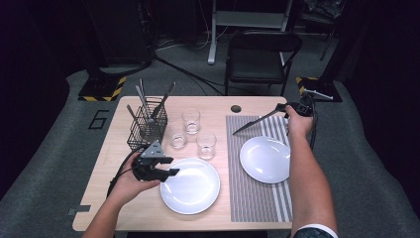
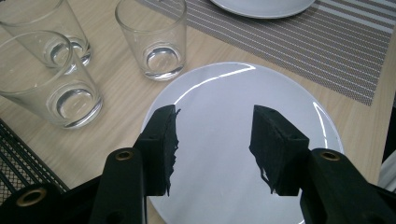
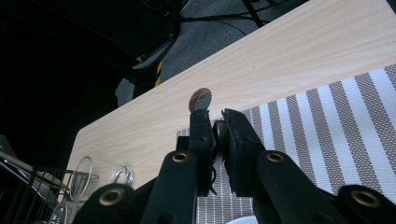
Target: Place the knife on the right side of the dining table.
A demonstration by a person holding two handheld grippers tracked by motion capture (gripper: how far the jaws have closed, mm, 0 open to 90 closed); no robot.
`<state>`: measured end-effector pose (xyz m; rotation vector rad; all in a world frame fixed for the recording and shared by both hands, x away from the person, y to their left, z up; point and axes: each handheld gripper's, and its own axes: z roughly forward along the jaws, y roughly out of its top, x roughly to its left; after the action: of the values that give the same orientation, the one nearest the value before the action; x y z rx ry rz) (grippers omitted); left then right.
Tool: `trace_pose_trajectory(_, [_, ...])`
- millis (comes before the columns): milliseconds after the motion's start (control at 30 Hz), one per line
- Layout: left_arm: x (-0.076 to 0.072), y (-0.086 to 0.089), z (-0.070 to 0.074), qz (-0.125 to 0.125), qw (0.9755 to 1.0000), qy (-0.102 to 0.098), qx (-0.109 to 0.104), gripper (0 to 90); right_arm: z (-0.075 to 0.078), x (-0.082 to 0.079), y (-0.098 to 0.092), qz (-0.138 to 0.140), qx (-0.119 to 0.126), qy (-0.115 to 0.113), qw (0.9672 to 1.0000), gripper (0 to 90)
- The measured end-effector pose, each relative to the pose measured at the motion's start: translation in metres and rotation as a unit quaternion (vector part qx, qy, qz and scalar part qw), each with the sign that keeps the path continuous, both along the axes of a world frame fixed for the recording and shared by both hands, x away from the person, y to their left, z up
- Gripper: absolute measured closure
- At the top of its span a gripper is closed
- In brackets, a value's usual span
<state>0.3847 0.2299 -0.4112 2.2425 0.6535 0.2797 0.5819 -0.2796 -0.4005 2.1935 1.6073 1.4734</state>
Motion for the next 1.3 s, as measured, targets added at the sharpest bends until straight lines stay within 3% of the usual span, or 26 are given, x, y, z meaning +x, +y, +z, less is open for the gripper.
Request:
trace_pose_trajectory(533, [0.0, 0.003, -0.004, 0.009, 0.9999, 0.005, 0.008, 50.2, -0.025, 0.001, -0.02, -0.031, 0.021, 0.026, 0.999, 79.9])
trace_pose_trajectory(567, [0.0, 0.002, -0.004, 0.011, 0.9999, 0.006, 0.009, 50.3, -0.027, 0.001, -0.021, -0.037, 0.033, 0.036, 0.9981, 79.9])
trace_pose_trajectory(667, [-0.001, 0.002, -0.005, 0.013, 0.9999, 0.006, 0.008, 50.3, -0.031, 0.001, -0.024, -0.038, 0.032, 0.032, 0.9982, 80.0])
trace_pose_trajectory(1100, [-0.003, 0.004, -0.006, 0.016, 0.9997, 0.007, 0.015, 50.4, -0.051, -0.001, -0.03, -0.09, 0.06, 0.055, 0.9925, 79.2])
trace_pose_trajectory(1300, [-0.003, 0.005, -0.006, 0.015, 0.9998, 0.005, 0.013, 50.5, -0.061, -0.005, -0.031, -0.121, 0.071, 0.065, 0.9881, 79.0])
